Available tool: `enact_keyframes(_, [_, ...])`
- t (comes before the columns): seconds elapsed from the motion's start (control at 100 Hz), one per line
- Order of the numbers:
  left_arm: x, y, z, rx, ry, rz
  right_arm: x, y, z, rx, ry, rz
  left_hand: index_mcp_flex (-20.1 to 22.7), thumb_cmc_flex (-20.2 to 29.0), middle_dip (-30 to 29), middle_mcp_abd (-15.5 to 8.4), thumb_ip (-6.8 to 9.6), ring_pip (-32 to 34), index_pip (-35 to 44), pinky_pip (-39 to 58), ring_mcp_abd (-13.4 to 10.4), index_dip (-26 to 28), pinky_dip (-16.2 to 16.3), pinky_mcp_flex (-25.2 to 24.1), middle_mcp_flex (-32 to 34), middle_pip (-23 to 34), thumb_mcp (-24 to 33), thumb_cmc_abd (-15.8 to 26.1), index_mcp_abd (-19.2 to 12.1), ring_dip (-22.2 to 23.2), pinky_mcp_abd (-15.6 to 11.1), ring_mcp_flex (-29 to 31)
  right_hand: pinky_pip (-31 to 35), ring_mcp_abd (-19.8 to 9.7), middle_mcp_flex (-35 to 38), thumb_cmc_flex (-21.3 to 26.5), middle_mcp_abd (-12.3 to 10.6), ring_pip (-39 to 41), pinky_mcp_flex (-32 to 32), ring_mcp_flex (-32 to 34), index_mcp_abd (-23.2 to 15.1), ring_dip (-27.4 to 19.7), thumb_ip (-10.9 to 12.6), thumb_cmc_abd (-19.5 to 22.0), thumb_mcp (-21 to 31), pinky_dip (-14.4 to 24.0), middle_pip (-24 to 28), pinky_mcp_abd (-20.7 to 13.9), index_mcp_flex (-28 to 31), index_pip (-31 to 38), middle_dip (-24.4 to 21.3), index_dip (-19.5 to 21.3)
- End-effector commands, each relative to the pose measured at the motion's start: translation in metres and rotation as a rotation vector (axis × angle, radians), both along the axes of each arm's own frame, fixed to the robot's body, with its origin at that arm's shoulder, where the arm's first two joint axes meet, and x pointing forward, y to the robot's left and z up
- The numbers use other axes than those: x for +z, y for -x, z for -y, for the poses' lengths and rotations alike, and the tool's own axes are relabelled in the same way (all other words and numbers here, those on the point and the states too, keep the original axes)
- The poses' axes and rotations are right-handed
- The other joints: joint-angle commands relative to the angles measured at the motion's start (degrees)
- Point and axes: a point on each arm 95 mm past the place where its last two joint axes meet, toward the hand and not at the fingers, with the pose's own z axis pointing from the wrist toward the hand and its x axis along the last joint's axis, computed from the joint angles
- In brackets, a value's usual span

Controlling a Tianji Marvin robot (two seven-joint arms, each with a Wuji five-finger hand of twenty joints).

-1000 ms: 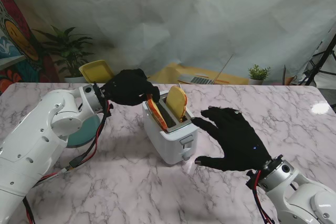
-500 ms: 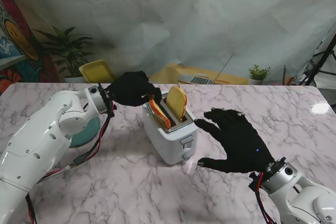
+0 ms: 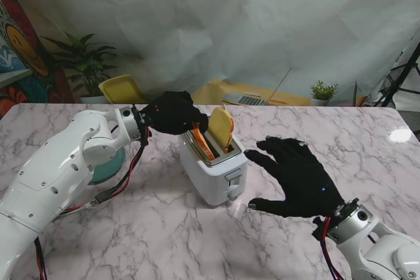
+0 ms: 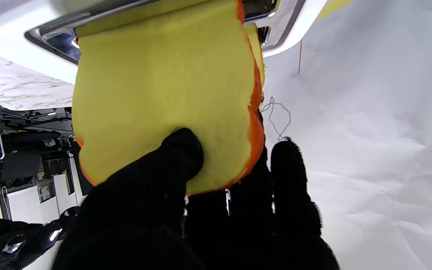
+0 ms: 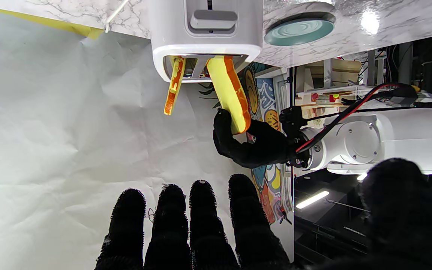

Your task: Toast the toast slices

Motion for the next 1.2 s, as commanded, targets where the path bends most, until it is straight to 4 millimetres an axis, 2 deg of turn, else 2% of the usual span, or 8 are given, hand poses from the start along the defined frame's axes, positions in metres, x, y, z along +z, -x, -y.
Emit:
enact_keyframes(0.0, [-0.004,-0.002,0.001,0.000,-0.018,-0.018,-0.003,0.002,0.001,-0.006,0.002,-0.008,6.94,5.08,1.83,-8.13,2.17,-0.05,16.43,0.80,-1.66,7.57,-0.54,-0.93,3.11,2.65,2.60,1.21,-7.64,-0.13,-1.10,1.36,0.09,0.35,-1.47,0.07,0.93,-3.25,-0.63,-0.35,1.41,-1.59,0.86,0.69,0.03,-0.25,-0.20,0.24,-0.12,-1.49,0.18,0.25])
enact_keyframes(0.67, [-0.037,-0.005,0.007,-0.028,-0.081,-0.071,-0.003,0.002,0.005,-0.014,0.002,-0.004,5.98,6.57,-1.69,-4.53,3.85,-1.43,10.16,-0.85,-0.55,1.79,1.69,-2.47,1.75,-1.66,-3.09,4.33,-2.94,-2.57,-0.58,-0.65,0.12,0.37,-1.38,-0.14,1.17,-3.24,-0.59,-0.23,1.36,-1.58,0.78,0.58,0.39,-0.25,-0.23,0.28,-0.02,-1.49,0.17,0.43])
enact_keyframes(0.81, [-0.037,-0.005,0.006,-0.025,-0.096,-0.061,-0.003,0.002,0.006,-0.016,0.001,-0.005,4.39,7.90,-4.21,-3.10,4.40,-3.18,7.69,-2.07,-0.08,-7.46,1.51,-4.34,-0.86,-3.29,-4.74,4.28,-0.72,-3.96,-0.28,-2.99,0.13,0.49,-1.38,-0.13,1.11,-3.20,-0.58,-0.14,1.37,-1.57,0.77,0.46,0.44,-0.24,-0.23,0.30,0.01,-1.49,0.17,0.45])
enact_keyframes(0.9, [-0.036,-0.004,0.006,-0.023,-0.101,-0.052,-0.004,0.002,0.006,-0.016,0.000,-0.004,1.16,6.27,-5.02,-1.12,4.04,-5.29,5.76,-3.25,0.09,-12.65,1.10,-5.96,-3.94,-5.33,-3.42,2.72,0.68,-4.87,-0.36,-5.49,0.13,0.50,-1.36,-0.14,1.13,-3.22,-0.58,-0.17,1.38,-1.58,0.77,0.40,0.48,-0.24,-0.23,0.31,0.04,-1.49,0.17,0.47])
enact_keyframes(0.99, [-0.036,-0.003,0.004,-0.018,-0.106,-0.038,-0.004,0.002,0.005,-0.016,-0.002,-0.006,-2.78,5.40,-6.94,0.20,3.60,-6.20,3.25,-4.60,0.26,-15.97,0.59,-8.45,-8.98,-5.83,-7.05,0.93,2.73,-8.16,-0.22,-9.97,0.13,0.51,-1.38,-0.15,1.13,-3.26,-0.58,-0.24,1.34,-1.59,0.77,0.38,0.51,-0.24,-0.26,0.31,0.02,-1.51,0.16,0.48])
enact_keyframes(1.06, [-0.035,-0.002,0.002,-0.014,-0.111,-0.025,-0.003,0.002,0.005,-0.016,-0.002,-0.007,-5.23,4.93,-11.30,1.20,4.13,-5.16,-0.27,-5.51,0.21,-16.31,0.41,-10.30,-13.97,-3.60,-10.42,1.03,4.98,-16.58,-0.19,-13.60,0.09,0.50,-1.36,-0.15,1.05,-3.25,-0.63,-0.21,1.37,-1.59,0.78,0.32,0.54,-0.25,-0.25,0.27,0.01,-1.54,0.17,0.48])
enact_keyframes(1.1, [-0.034,-0.001,0.002,-0.012,-0.115,-0.014,-0.003,0.002,0.005,-0.015,-0.002,-0.008,-6.78,3.59,-14.97,2.01,4.06,-5.60,-3.22,-6.24,0.55,-16.19,0.22,-11.55,-16.99,-3.12,-11.23,1.29,6.84,-17.90,-0.08,-15.95,0.11,0.47,-1.40,-0.19,1.02,-3.26,-0.57,-0.25,1.34,-1.59,0.77,0.28,0.55,-0.25,-0.25,0.32,0.00,-1.55,0.17,0.48])
enact_keyframes(1.19, [-0.033,0.000,0.000,-0.008,-0.115,-0.002,-0.003,0.001,0.004,-0.012,-0.002,-0.008,-9.18,-1.24,-16.36,4.17,4.05,-5.71,-11.73,-7.64,1.74,-15.04,0.02,-14.46,-22.98,-3.85,-8.88,2.60,11.28,-19.35,0.40,-21.95,0.07,0.50,-1.46,-0.17,1.11,-3.26,-0.59,-0.27,1.37,-1.59,0.79,0.18,0.60,-0.27,-0.26,0.28,0.01,-1.55,0.17,0.50])
